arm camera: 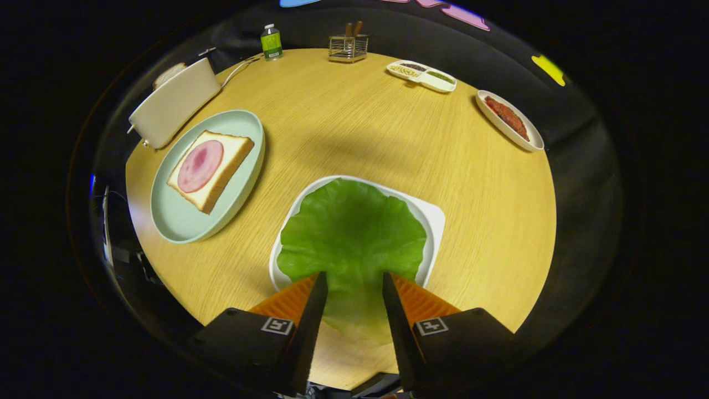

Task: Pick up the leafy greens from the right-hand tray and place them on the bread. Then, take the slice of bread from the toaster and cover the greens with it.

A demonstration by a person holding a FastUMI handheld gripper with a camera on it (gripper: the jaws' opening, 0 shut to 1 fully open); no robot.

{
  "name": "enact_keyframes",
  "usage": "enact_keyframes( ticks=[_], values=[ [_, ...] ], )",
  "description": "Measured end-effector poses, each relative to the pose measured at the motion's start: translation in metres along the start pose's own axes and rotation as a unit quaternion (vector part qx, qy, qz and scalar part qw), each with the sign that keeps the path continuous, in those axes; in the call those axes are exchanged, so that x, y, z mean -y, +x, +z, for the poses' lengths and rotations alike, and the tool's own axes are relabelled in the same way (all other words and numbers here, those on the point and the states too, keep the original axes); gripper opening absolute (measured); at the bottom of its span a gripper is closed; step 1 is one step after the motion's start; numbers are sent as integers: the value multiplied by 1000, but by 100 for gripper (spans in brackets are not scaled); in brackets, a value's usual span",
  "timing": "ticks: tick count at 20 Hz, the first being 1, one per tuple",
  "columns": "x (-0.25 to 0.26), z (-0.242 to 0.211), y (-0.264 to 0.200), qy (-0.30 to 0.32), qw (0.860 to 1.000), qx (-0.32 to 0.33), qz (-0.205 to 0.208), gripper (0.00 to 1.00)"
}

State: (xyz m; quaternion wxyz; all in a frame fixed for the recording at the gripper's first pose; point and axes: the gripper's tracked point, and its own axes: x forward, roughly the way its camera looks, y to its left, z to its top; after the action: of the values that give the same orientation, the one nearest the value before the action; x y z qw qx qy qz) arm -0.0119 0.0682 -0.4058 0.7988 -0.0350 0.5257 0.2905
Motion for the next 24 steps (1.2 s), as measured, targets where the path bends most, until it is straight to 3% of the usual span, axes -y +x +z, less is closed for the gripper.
enact_keyframes(
  ticks=[4,7,15,24],
  values=[
    [-2,-1,-1,25,1000,4,6,53],
    [-2,1,-2,15,1000,16,0,8],
    [-3,24,-51,38,996,77,-31,8],
    [-79,95,-117,-3,987,160,5,8]
  ],
)
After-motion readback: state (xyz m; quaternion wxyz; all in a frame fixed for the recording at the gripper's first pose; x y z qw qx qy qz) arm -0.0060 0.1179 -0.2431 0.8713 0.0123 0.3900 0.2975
